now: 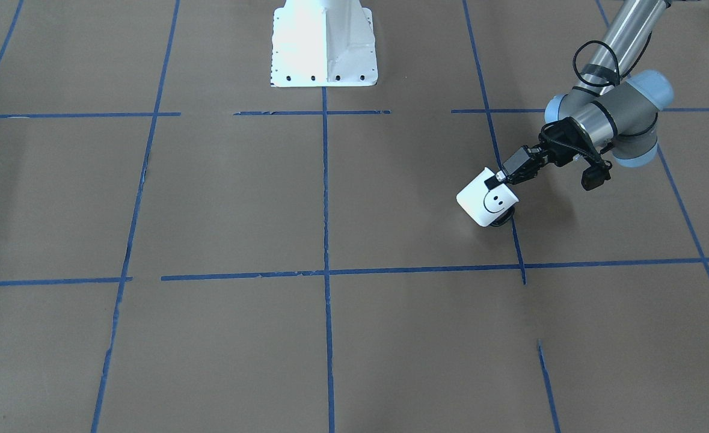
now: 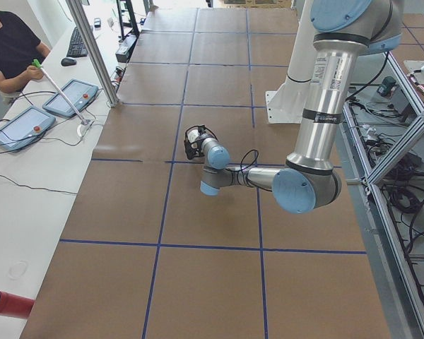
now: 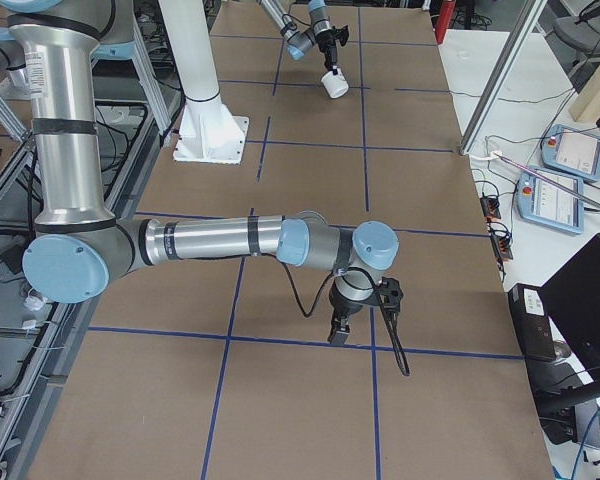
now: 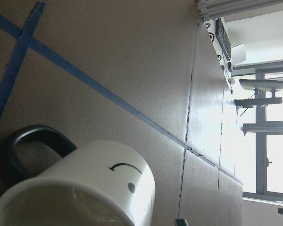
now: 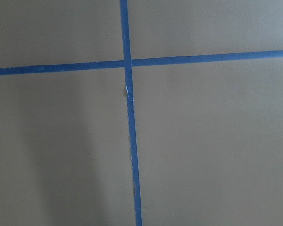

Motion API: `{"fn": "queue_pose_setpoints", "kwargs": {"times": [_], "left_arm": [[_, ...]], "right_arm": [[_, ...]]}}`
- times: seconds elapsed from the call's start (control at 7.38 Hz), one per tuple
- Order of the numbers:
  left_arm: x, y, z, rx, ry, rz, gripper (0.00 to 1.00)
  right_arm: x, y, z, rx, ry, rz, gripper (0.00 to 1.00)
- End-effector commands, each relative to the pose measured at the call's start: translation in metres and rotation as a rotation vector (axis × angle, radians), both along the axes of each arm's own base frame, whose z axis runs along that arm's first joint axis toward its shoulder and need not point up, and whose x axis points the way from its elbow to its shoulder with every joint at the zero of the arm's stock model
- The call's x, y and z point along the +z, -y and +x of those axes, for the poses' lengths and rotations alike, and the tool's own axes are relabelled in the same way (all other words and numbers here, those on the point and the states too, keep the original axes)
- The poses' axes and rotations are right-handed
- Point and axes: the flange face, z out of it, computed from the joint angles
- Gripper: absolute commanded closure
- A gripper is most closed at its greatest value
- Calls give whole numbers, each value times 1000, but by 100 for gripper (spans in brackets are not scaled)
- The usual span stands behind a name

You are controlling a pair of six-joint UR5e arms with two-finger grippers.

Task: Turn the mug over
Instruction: 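Lift the mug with the left gripper and carry it toward the table center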

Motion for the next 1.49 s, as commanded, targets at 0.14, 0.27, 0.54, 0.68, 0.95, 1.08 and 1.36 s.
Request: {"fn": "queue_pose_setpoints", "kwargs": {"times": [0.14, 0.27, 0.54, 0.68, 0.95, 1.08, 1.36], "left_arm": [[-86, 19, -21, 121, 39, -75, 100], [-130, 42, -34, 148, 69, -78, 100], [-187, 64, -39, 151, 141, -82, 100], [-218, 74, -30, 141, 192, -40, 100], [-282, 87, -16, 124, 319, 27, 100], [-305, 97, -10, 87, 374, 63, 100], [-344, 99, 32, 76, 549, 209, 100]], "right_arm": [[0, 0, 0, 0, 0, 0, 0], [0, 0, 0, 0, 0, 0, 0], [0, 0, 0, 0, 0, 0, 0], [0, 0, 0, 0, 0, 0, 0], [0, 0, 0, 0, 0, 0, 0], [0, 0, 0, 0, 0, 0, 0], [0, 0, 0, 0, 0, 0, 0]]}}
